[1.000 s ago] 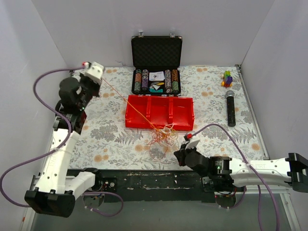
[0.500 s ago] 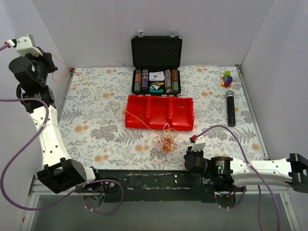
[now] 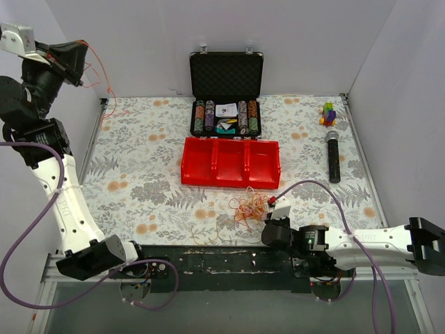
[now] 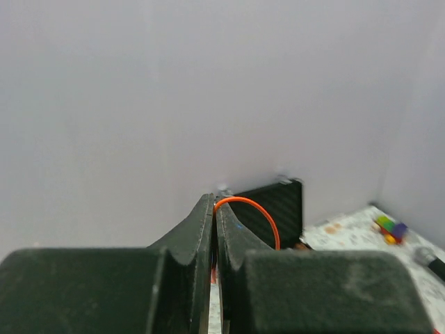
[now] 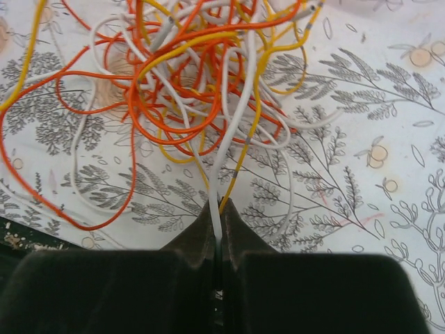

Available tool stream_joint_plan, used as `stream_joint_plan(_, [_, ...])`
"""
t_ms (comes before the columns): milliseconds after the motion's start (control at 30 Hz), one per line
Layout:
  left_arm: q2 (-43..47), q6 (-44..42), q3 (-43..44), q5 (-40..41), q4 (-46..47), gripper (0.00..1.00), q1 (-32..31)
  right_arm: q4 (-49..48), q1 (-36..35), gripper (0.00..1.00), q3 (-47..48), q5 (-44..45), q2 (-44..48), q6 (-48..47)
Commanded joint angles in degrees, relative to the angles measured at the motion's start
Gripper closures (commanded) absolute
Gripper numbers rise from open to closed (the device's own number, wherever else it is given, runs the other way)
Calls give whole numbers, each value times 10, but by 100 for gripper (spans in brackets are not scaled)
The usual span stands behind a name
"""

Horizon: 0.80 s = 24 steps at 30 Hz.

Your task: Untangle the cables

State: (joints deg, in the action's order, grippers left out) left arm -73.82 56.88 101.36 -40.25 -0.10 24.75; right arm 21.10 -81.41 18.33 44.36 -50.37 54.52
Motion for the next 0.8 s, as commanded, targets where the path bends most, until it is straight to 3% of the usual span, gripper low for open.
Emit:
stream_joint_plan(0, [10,53,-22,-188,46,100,-1,-98,-2,99,49,-7,-18,-87])
stream_joint_plan(167, [18,68,-69,-230,68,100,-11,-119,-3,99,110,-14,-35,-144])
stream_joint_plan(367, [12,57,-106,-248,69,100,-78,-164,-16,99,93,-33,2,-171])
stream_joint_plan(633, [24,-103,-187,-158,-49,100,-264,-133,-32,99,71,-29,25,-126])
stream_joint_plan(767, [12,-178,-243,-100,-70,100,-305,-130,-38,99,65,-23,30,-117])
